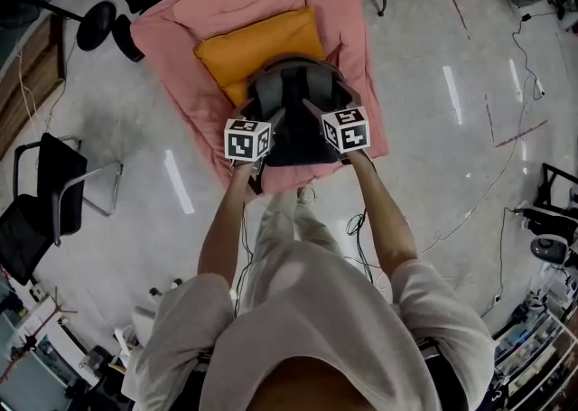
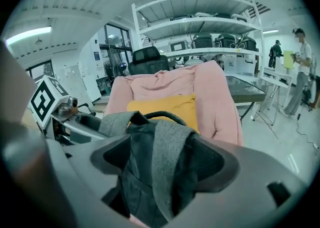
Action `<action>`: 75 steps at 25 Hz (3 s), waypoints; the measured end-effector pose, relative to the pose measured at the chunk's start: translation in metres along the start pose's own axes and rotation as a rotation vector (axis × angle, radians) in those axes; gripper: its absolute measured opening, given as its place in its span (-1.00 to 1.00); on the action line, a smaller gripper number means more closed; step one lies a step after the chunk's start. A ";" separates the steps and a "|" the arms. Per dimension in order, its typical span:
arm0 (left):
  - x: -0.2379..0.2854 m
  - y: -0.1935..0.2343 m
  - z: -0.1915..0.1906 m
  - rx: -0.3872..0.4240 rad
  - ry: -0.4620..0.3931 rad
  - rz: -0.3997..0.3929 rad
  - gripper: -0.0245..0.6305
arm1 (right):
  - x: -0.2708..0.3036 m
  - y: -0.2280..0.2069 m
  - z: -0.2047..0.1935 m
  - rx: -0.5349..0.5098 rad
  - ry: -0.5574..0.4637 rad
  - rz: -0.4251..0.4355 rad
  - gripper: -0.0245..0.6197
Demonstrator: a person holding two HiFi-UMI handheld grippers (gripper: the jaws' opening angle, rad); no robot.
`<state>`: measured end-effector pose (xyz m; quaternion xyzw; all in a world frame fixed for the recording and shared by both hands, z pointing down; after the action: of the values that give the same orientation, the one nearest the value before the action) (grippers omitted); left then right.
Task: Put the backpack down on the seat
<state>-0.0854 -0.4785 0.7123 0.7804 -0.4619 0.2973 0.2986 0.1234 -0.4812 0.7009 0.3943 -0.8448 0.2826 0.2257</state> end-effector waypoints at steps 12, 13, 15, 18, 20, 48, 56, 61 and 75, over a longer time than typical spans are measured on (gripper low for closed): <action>-0.079 -0.013 -0.001 -0.001 -0.128 0.044 -0.03 | -0.072 0.040 0.015 -0.063 -0.120 -0.015 0.04; -0.086 -0.017 0.001 0.012 -0.143 0.042 -0.03 | -0.079 0.044 0.015 -0.071 -0.127 -0.016 0.01; -0.101 -0.027 0.004 0.031 -0.175 0.039 -0.03 | -0.091 0.051 0.015 -0.089 -0.138 -0.019 -0.04; -0.119 -0.042 0.006 0.039 -0.207 0.018 -0.03 | -0.108 0.061 0.015 -0.098 -0.159 -0.019 -0.18; -0.129 -0.052 0.006 0.046 -0.218 0.003 -0.03 | -0.120 0.068 0.016 -0.093 -0.174 -0.023 -0.29; -0.231 -0.125 0.009 0.154 -0.404 -0.019 -0.87 | -0.253 0.126 0.014 -0.221 -0.327 -0.110 -0.93; -0.247 -0.129 0.010 0.165 -0.424 -0.011 -0.88 | -0.271 0.132 0.012 -0.231 -0.353 -0.124 -0.93; -0.250 -0.132 0.013 0.168 -0.425 -0.009 -0.88 | -0.279 0.131 0.010 -0.231 -0.363 -0.139 -0.93; -0.248 -0.130 0.019 0.165 -0.423 -0.019 -0.88 | -0.279 0.130 0.011 -0.225 -0.360 -0.144 -0.93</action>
<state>-0.0631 -0.3063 0.4911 0.8514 -0.4811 0.1611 0.1329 0.1821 -0.2699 0.4854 0.4701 -0.8673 0.0950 0.1335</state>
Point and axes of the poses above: the fingertips, and each gripper's own axes: x forward along the fingers, y to its left, z out of its top, the point moved 9 cm from there along -x, backward along the fingers, and after that the axes turned 12 degrees about z, right-handed, at the moved point
